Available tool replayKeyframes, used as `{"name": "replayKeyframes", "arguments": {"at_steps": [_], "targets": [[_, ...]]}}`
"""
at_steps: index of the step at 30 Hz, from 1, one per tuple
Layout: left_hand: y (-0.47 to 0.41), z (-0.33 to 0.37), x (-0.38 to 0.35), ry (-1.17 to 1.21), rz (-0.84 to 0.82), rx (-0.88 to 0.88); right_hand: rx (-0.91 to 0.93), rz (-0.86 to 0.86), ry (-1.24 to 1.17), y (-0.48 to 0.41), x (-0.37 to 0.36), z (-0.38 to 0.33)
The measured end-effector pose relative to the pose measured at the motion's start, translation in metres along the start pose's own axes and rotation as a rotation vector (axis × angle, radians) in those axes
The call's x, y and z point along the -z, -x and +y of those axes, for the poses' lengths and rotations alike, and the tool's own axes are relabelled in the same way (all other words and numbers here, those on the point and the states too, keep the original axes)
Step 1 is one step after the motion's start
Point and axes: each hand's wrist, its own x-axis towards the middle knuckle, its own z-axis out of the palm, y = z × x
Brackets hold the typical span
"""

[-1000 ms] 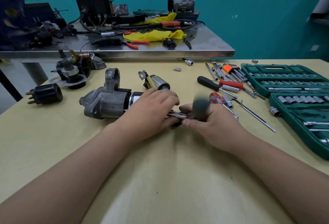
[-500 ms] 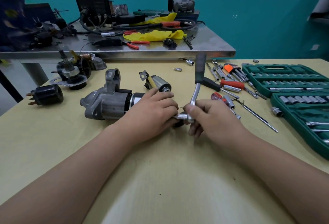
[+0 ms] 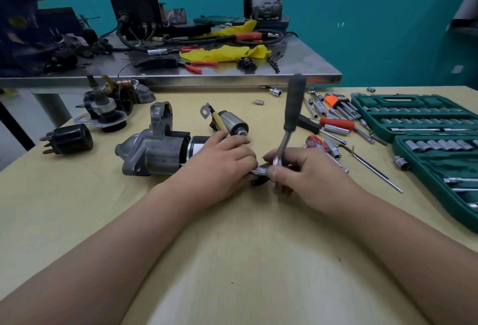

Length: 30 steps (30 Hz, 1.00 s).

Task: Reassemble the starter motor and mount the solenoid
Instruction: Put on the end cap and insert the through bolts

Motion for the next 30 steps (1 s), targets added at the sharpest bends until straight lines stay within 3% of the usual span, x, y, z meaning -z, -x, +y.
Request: {"name": "replayKeyframes", "arguments": {"at_steps": [2, 4, 7, 9, 14, 18, 21, 23, 28, 30], "targets": [[-0.002, 0.000, 0.000, 0.018, 0.019, 0.004, 0.129, -0.012, 0.188, 0.004, 0.005, 0.005], [-0.003, 0.000, 0.001, 0.030, -0.002, 0.035, 0.135, 0.006, 0.227, 0.005, 0.000, 0.008], [-0.001, 0.001, 0.003, 0.047, -0.047, 0.088, -0.151, 0.034, -0.104, -0.001, -0.006, 0.000], [-0.001, 0.000, 0.005, 0.052, -0.050, 0.055, -0.190, 0.015, -0.162, -0.003, -0.005, -0.001], [-0.002, 0.000, 0.006, 0.079, -0.021, 0.027, 0.102, -0.006, 0.190, 0.003, 0.001, 0.002], [0.000, -0.002, 0.004, 0.069, -0.050, 0.078, -0.079, 0.130, -0.034, -0.002, -0.008, -0.008], [0.003, -0.004, 0.004, 0.092, -0.057, 0.005, -0.107, 0.044, 0.114, 0.000, -0.013, -0.008], [0.005, -0.005, 0.003, 0.105, -0.038, -0.010, -0.099, 0.007, 0.079, 0.004, -0.015, -0.005], [-0.003, 0.001, 0.005, 0.054, -0.094, 0.086, -0.131, 0.136, -0.070, -0.001, -0.019, -0.006], [0.000, -0.001, 0.010, 0.068, -0.136, 0.202, -0.227, 0.145, 0.015, -0.002, -0.009, -0.004]]}}
